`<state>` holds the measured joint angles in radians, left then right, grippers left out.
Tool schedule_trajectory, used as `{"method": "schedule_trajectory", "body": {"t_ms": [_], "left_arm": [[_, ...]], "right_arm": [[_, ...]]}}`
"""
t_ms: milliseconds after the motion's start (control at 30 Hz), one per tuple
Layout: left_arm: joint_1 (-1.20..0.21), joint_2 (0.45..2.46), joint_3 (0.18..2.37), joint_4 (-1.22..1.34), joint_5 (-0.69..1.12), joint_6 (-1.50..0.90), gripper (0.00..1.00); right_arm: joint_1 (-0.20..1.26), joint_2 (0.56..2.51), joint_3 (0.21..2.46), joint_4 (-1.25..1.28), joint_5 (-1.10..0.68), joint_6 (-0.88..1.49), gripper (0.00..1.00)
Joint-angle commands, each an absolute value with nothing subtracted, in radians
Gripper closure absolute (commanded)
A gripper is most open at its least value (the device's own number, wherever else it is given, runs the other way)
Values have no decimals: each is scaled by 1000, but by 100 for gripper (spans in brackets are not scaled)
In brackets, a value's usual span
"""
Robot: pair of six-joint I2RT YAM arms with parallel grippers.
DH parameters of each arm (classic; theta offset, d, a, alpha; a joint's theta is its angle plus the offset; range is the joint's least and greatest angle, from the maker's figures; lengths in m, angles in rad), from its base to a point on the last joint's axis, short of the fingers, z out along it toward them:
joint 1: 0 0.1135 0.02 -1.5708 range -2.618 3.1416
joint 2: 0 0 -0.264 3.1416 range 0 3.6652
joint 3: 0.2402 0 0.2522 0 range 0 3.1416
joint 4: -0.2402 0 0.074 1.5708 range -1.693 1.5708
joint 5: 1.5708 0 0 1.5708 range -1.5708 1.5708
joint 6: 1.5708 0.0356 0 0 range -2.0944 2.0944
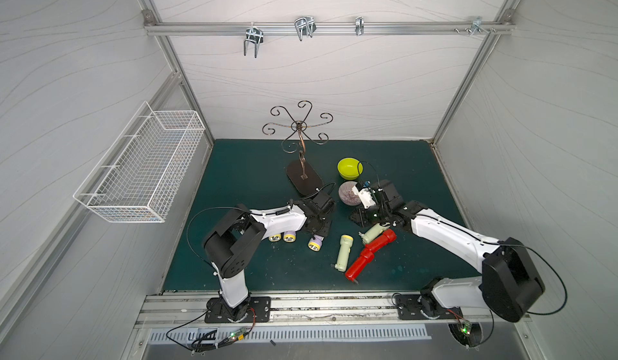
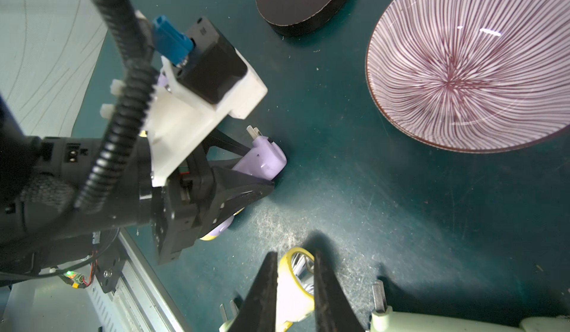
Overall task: Close the plug at the bottom of the flashlight
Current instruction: Pick up the flashlight from the center of the board, then close the plug of the flashlight.
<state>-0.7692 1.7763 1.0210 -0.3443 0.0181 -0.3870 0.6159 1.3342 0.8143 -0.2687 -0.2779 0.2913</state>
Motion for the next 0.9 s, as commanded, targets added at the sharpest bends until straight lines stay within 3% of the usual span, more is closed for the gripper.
{"method": "schedule_trajectory", "body": {"t_ms": [0,67,233,633,867], "left_arm": [[-777,1771,1020,-315,12,-360,75],[-777,1717,1000,-273,10,-345,76],[-778,1546,945,-125,100,-230,100],[-776,1268,781,246,486,63,100],[-768,1155,763,302,531,230,100]], "right_arm": [[607,1320,804,-252,-298,299,76],[605,1319,805,-253,-298,298,76],[603,1313,805,-237,-298,310,76],[602,1140,794,-92,-295,344,61],[586,1044,865,-92,-324,307,56]]}}
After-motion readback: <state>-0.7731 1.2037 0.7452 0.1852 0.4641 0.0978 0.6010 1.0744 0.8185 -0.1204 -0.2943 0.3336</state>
